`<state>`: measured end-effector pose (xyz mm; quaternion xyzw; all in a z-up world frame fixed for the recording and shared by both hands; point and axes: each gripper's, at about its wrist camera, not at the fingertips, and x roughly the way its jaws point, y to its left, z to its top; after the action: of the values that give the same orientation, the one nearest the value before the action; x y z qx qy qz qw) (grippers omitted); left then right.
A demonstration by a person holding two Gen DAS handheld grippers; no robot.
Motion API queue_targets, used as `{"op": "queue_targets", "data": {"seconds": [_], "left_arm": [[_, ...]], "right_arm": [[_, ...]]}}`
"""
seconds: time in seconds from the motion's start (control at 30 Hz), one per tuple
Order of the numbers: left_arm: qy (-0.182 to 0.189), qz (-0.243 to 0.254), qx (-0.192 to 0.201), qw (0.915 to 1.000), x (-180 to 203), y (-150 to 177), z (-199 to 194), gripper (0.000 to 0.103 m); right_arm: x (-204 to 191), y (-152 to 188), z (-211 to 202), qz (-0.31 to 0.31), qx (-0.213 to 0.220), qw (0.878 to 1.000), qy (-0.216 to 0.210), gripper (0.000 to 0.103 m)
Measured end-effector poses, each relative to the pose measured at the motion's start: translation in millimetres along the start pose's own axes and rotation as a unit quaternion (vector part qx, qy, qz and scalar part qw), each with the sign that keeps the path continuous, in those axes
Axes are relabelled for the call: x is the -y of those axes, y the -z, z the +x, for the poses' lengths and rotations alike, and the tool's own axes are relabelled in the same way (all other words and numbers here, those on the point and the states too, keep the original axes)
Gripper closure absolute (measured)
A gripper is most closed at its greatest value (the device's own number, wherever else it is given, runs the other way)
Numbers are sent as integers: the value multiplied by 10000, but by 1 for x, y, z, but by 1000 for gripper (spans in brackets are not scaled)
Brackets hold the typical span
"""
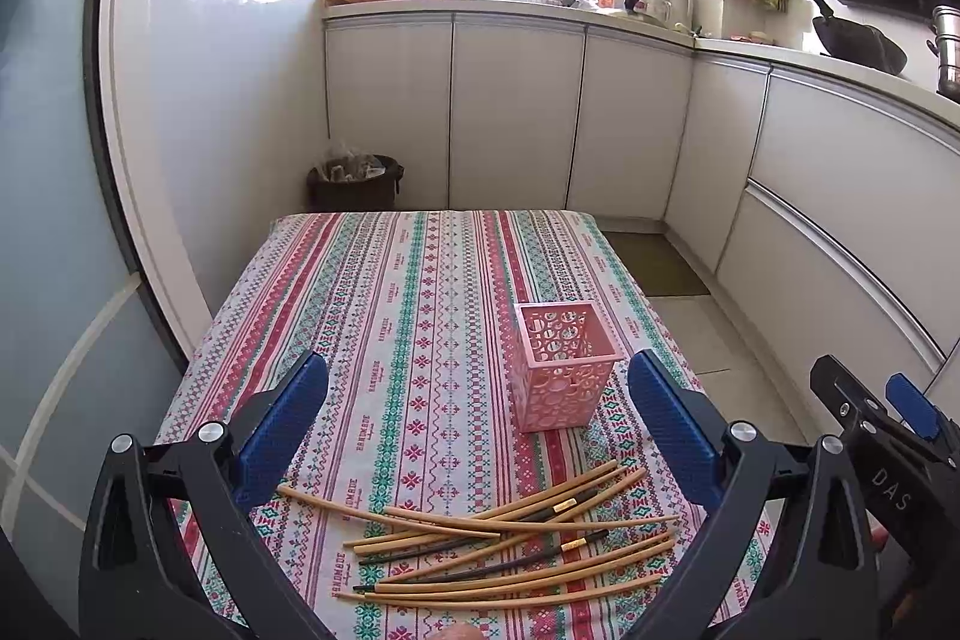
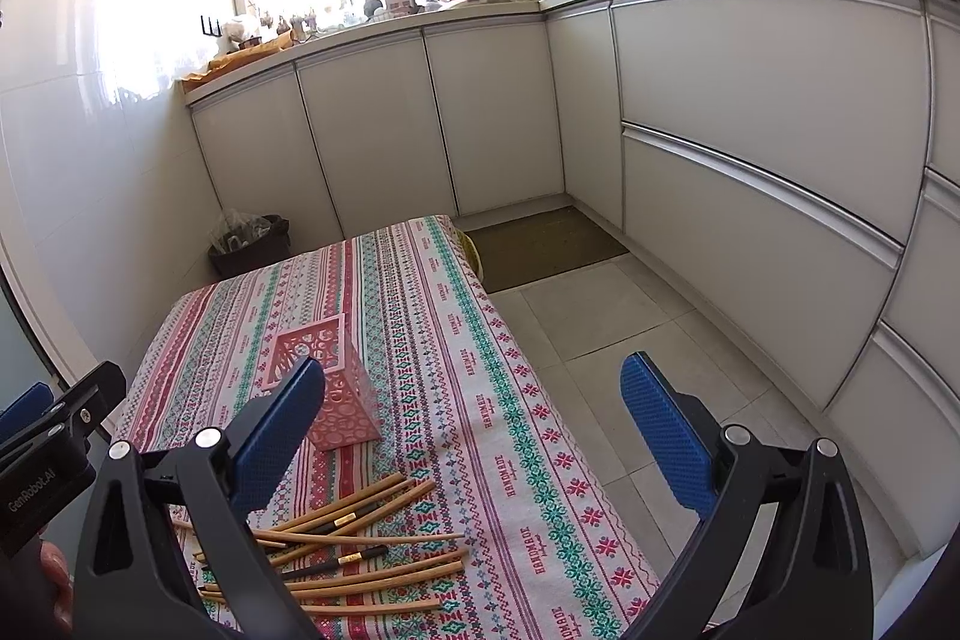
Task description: Organize utensils
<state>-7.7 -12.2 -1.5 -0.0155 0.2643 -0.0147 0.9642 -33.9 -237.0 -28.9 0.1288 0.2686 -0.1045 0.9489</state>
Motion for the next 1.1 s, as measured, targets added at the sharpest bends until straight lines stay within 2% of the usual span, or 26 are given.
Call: {"op": "queue_targets", "data": {"seconds": [0.9,1.1], "left_arm": [[-24,123,-97,9999,10,1,4,7],[8,133,-383,9992,8,1,23,7]], "right_arm": [[8,-2,-2,73,13,10000,17,7],[19,-4,-1,322,-68,9995,0,7]]}}
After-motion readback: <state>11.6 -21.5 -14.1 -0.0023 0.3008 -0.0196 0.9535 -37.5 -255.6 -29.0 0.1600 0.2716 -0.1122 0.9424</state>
